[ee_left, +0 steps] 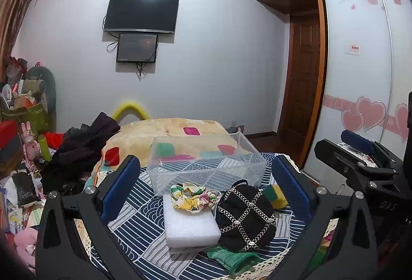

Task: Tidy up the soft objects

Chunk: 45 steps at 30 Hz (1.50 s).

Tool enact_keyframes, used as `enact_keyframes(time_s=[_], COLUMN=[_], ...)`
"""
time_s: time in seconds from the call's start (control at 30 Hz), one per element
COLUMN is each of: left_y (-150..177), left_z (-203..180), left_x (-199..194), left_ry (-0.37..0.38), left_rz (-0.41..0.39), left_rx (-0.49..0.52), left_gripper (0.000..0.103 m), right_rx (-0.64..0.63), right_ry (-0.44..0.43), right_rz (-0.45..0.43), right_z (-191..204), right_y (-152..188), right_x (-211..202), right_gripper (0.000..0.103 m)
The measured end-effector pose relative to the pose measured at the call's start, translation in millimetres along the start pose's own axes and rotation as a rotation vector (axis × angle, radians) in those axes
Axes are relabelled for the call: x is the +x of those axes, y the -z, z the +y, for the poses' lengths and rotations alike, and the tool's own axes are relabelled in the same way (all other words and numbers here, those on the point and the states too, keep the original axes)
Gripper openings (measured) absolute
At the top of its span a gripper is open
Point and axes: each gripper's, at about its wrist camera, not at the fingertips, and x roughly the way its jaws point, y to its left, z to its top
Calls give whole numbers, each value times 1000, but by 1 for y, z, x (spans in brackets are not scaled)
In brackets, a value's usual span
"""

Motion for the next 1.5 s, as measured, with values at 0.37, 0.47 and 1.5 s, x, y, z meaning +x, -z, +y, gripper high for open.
enact_keyframes(time_s=[0.37, 0.47, 1.5], left_y=[0, -1, 2], left_z=[-2, -3, -5], left_x=[-1, -2, -2], left_ry=[3, 1, 10], left_rz=[-2, -4, -11], left_rx=[-4, -2, 13], left_gripper=[103, 103, 103], right_rx=[2, 2, 0], right_ry=[-6, -7, -26], right_rz=[-3, -5, -27], right_z=[1, 0, 1], right_y=[1, 1, 3], right_x=[1, 0, -3], right_gripper=[103, 103, 103])
